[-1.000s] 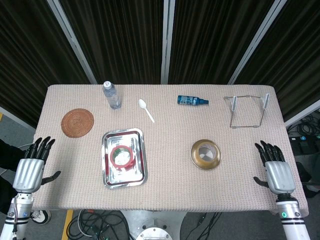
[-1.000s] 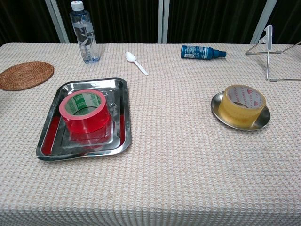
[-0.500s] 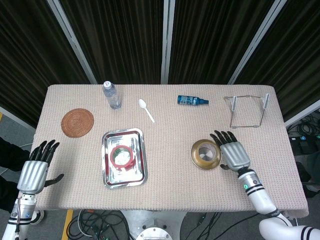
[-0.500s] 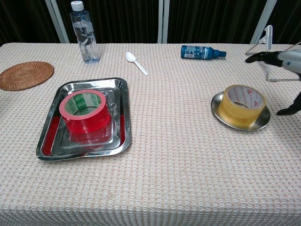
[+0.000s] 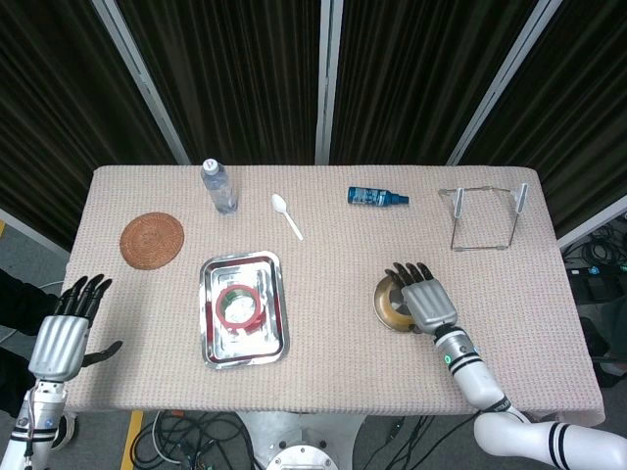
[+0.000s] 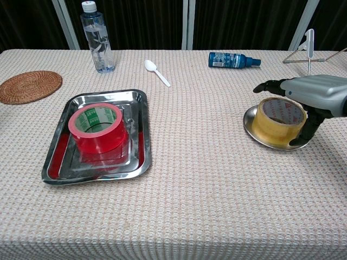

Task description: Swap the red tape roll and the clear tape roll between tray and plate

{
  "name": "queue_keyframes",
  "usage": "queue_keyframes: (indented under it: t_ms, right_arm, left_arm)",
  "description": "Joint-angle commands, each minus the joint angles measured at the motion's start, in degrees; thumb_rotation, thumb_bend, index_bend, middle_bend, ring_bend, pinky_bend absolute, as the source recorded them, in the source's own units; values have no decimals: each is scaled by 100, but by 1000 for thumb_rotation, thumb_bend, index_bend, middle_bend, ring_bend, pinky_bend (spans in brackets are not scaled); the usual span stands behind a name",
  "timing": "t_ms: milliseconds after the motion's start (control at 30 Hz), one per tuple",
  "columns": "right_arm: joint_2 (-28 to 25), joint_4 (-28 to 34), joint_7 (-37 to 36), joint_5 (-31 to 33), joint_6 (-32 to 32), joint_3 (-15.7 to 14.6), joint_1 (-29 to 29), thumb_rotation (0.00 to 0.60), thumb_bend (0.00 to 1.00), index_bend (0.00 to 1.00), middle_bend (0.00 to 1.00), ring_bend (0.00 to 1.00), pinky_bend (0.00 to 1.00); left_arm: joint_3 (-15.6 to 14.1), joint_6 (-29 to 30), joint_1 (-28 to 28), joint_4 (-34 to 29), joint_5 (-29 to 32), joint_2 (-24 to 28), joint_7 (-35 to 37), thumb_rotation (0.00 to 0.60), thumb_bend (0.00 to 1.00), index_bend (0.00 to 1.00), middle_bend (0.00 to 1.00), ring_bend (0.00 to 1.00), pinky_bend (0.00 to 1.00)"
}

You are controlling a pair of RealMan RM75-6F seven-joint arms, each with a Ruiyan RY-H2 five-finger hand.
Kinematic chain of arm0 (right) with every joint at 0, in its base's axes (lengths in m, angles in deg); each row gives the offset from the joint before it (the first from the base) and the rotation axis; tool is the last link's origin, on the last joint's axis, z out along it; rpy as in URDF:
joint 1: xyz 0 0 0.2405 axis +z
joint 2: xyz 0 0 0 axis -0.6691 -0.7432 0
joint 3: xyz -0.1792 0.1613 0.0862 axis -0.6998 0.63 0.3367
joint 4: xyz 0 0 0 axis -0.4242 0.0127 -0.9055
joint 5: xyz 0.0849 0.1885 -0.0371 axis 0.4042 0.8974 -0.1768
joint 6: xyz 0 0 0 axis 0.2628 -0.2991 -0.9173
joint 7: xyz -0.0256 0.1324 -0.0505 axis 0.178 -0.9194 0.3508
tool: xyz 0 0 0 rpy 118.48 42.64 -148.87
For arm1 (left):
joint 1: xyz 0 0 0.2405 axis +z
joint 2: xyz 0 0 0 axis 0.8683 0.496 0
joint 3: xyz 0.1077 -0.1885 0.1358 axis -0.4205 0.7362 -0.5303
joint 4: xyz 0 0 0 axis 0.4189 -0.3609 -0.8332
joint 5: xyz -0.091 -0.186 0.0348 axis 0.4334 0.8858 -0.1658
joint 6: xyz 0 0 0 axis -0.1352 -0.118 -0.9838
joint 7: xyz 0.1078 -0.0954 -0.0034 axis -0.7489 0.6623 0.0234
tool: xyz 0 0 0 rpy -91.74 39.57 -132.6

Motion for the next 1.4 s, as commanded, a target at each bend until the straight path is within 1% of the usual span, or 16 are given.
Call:
queue_keyframes:
  t_ms: [33,100,167,233,367,467,567,667,767,867,1000,1267,1333,1400]
  right_arm:
    - [44,-42,4,15,-23,-40,67,600,81,0,72,0,0]
    - [82,-81,-29,5,-52,-73,92,600,97,0,115,4,0]
    - [109,-115,-59,-20,-81,-112,103,600,112,12,149,31,0]
    - [131,-144,-100,-52,-130,-147,105,600,124,52,183,78,0]
    - [130,-148,-274,-209,-287,-151,86,600,165,188,285,202,0]
    - [56,-31,-453,-407,-396,-131,62,600,176,239,314,235,0]
    - [-109,226,-679,-567,-354,-57,110,600,177,252,315,235,0]
    - [-193,438,-684,-727,-306,26,250,600,179,255,315,235,0]
    - [-146,543,-556,-763,-147,77,469,600,179,255,316,235,0]
    - [51,525,-293,-636,43,83,729,600,179,242,316,234,0]
    - [460,439,70,-429,157,38,1028,600,179,228,315,234,0]
    - [978,227,290,-214,168,-118,1277,600,179,214,309,234,0]
    - [1074,166,286,-221,146,-137,1315,600,178,186,296,234,0]
    - [1128,126,301,-232,136,-173,1349,600,168,108,262,224,0]
  left_arm:
    - [-3,-12,-2,14,8,-6,5,600,86,85,44,0,146]
    - [0,-13,3,7,23,-5,6,600,86,85,44,0,146]
    - [0,-24,4,-3,35,-2,4,600,86,85,45,0,146]
    - [-3,-43,-1,-6,42,6,-15,600,86,85,44,0,146]
    - [-1,-36,-1,-15,37,9,-22,600,86,85,44,0,146]
    - [0,-39,-3,-25,36,12,-27,600,86,85,45,0,146]
    - [-16,-58,-12,-36,15,30,20,600,86,85,44,0,145]
    - [-24,-63,-15,-27,3,44,20,600,85,85,44,0,144]
    - [-22,-66,-15,-23,12,38,28,600,85,85,44,0,144]
    - [-21,-56,-13,-21,5,43,55,600,84,85,44,0,143]
    - [-40,-50,0,-27,-6,85,106,600,86,85,44,0,138]
    - [-62,-82,31,37,47,96,214,600,86,85,45,0,128]
    - [-60,-94,32,66,60,85,237,600,86,85,44,0,123]
    - [-65,-104,26,77,51,81,246,600,86,85,44,0,123]
